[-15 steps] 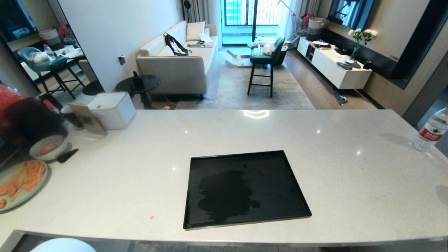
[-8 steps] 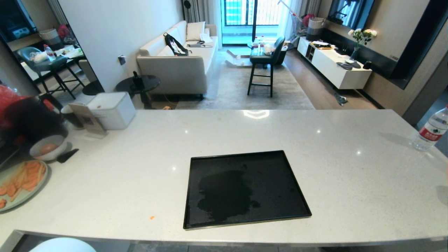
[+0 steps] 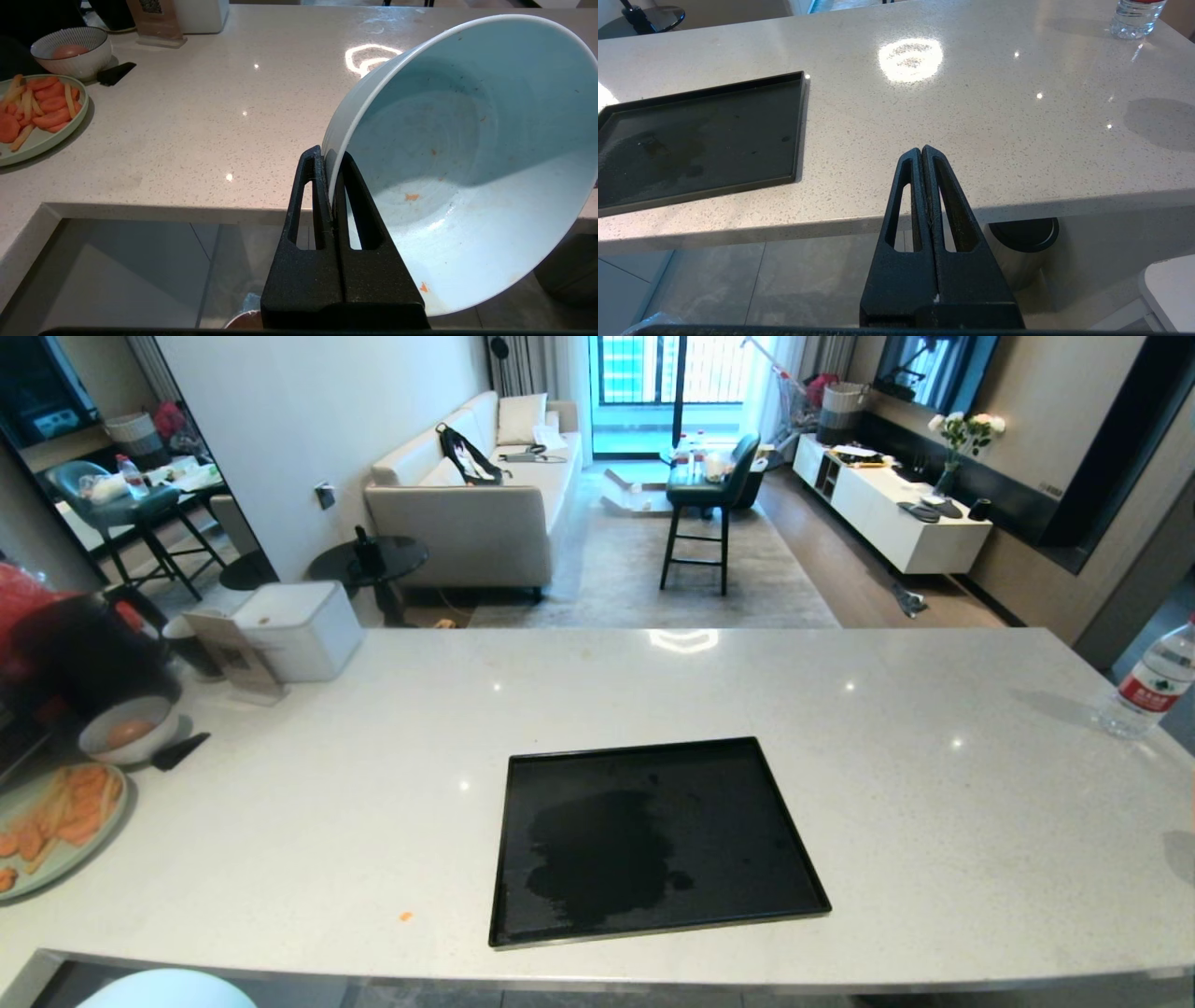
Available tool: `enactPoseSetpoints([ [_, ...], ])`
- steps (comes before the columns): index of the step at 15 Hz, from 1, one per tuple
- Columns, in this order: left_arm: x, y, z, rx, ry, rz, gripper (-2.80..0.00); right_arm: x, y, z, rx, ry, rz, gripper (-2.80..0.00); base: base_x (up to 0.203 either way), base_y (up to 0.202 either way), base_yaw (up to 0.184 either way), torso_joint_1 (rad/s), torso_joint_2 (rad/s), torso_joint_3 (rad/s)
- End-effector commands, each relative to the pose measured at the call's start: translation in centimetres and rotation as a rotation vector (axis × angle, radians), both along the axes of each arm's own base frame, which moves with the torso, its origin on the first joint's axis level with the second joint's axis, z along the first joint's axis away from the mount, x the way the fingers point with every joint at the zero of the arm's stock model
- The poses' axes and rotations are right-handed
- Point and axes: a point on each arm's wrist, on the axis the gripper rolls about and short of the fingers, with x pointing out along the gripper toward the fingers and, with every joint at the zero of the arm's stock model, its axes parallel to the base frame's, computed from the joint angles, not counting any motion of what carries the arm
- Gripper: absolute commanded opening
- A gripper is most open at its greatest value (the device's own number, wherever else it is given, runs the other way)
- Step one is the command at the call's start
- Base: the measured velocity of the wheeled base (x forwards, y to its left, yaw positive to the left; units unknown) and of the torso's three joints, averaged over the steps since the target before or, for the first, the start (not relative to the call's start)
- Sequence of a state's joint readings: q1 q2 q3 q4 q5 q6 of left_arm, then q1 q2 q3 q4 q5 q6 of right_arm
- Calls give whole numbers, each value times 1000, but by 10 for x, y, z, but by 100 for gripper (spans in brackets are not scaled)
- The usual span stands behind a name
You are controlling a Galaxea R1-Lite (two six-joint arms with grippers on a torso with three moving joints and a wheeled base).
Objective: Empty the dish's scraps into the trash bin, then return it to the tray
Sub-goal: Put the bowl back to the table
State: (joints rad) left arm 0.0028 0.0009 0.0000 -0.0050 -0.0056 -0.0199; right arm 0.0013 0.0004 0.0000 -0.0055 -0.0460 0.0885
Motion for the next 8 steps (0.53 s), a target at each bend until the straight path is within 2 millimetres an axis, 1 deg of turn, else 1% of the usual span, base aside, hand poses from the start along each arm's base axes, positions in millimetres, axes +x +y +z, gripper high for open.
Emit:
enactPoseSetpoints([
  [1, 0, 0, 0, -6, 0, 1, -280, 0, 0, 0, 0, -2, 0, -280, 0, 0, 0, 0, 0, 0],
  [8, 0, 0, 0, -15, -1, 3, -280, 0, 0, 0, 0, -2, 0, -280, 0, 0, 0, 0, 0, 0],
])
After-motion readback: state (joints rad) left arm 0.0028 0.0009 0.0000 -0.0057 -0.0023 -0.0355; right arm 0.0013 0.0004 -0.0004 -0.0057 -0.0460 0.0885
